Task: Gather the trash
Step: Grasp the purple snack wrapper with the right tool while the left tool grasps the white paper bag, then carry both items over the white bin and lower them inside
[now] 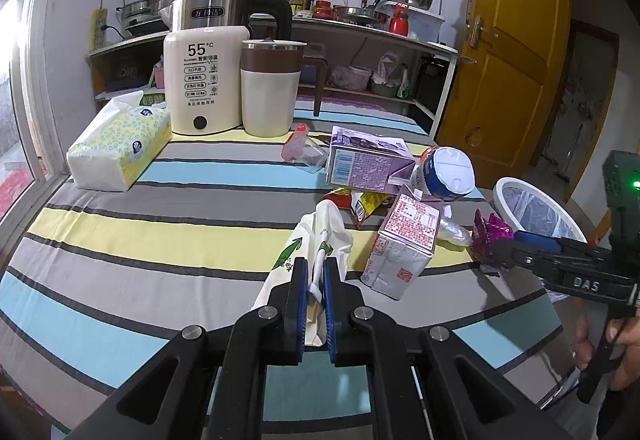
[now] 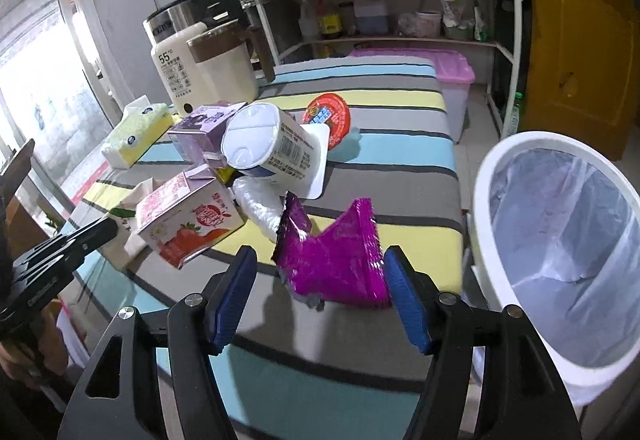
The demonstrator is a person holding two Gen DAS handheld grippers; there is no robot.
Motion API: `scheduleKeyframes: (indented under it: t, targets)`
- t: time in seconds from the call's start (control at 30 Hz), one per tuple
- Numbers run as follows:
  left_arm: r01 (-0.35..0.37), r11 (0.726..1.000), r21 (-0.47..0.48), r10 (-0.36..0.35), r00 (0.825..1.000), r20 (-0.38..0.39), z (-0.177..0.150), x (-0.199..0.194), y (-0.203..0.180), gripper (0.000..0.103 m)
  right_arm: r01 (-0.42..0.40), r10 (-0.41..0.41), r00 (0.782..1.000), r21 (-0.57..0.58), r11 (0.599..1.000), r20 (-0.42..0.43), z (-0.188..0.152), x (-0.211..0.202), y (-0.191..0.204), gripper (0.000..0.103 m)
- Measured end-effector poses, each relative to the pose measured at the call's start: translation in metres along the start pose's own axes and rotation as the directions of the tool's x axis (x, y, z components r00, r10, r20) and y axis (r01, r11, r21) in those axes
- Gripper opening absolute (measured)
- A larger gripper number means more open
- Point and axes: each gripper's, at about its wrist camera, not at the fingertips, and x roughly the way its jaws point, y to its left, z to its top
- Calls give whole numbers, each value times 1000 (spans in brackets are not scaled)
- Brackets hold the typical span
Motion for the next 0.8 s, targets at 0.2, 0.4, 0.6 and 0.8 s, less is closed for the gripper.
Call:
scheduleKeyframes:
  t: [0.2,0.4,0.6,0.8]
  targets:
    - [1,1000,-1,-1,1000,1,0,0,0,7,4,-2,998,34,999,-55,4,17,-7,55]
    - [-1,1000,-1,1,1000,11,2,-2,0,7,9,-8,1000,46,999,-28,1,8,-11,34]
    - [-2,1000,3,2,1000,31,5,-10,-3,7,2,-2,1000,47,999,1,0,-3,-12,27]
    - [10,1000,9,-10,998,57,12,-22,-9,7,-3,1,1000,59,998,28,-1,-15,-13,26]
